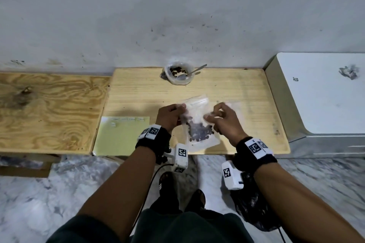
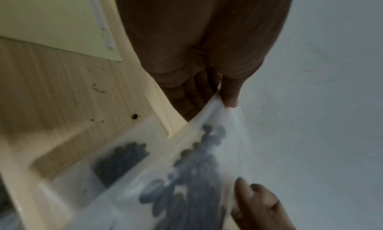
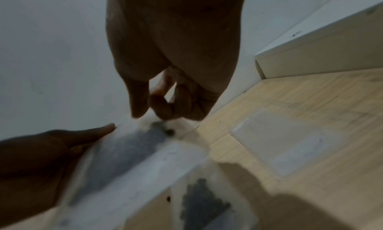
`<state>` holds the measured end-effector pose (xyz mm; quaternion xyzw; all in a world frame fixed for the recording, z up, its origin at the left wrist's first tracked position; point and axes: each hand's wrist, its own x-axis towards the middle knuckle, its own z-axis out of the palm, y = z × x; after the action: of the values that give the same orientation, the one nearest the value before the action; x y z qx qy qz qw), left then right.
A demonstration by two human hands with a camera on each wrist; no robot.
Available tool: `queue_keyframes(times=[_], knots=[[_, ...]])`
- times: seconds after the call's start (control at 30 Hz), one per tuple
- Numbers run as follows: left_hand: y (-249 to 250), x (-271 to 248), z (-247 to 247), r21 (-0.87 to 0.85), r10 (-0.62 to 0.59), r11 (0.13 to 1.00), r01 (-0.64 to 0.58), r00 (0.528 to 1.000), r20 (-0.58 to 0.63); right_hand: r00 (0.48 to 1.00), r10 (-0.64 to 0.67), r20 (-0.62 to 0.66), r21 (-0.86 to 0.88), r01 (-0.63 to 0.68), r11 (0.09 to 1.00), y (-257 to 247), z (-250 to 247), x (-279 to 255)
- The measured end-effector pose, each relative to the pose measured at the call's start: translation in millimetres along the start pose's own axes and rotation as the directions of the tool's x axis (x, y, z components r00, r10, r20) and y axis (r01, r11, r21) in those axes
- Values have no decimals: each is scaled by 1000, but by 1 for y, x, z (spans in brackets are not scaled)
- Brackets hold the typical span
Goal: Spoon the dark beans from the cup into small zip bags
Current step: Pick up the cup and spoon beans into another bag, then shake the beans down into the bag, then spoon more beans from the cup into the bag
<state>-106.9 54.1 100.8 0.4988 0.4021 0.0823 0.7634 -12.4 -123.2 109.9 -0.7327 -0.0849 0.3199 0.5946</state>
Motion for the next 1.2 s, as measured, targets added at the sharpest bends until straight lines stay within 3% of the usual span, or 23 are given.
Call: queue_keyframes(times=[0.1,0.2,0.3,0.43,0.67,0.77,0.83,0.93,1.03,1.1,1.2], knots=[[-9,11,-4,55,-57,997,60,997,-41,996,57,64,-231,-41,972,21,7,-1],[-16,24,-14,107,-152,982,153,988,-21,995,89,-49,-188,-97,977,36,15,8],[-18,34,-25,68,-298,954,294,952,73,992,102,-69,-239,-116,964,45,23,20],[-25,51,-32,239,-351,918,316,929,120,989,134,-67,-441,-149,885,51,36,38],[-45,81,-36,390,-480,829,399,867,132,973,227,-51,-691,-199,695,71,49,56],[-47,85,-39,536,-491,757,372,867,92,966,259,-15,-741,-184,646,76,48,56],[-45,90,-40,602,-450,728,326,891,61,970,240,-21,-723,-181,667,77,42,56],[-37,98,-34,693,-219,708,135,975,35,980,156,-125,-614,-200,763,72,22,58],[-24,101,-10,736,-39,676,-35,996,83,963,120,-242,-589,-244,770,70,-11,68],[-19,100,15,701,-34,708,-80,989,147,937,154,-314,-596,-321,736,70,-36,76],[-26,104,65,648,-160,761,-2,969,190,899,218,-379,-585,-416,696,72,-72,88]])
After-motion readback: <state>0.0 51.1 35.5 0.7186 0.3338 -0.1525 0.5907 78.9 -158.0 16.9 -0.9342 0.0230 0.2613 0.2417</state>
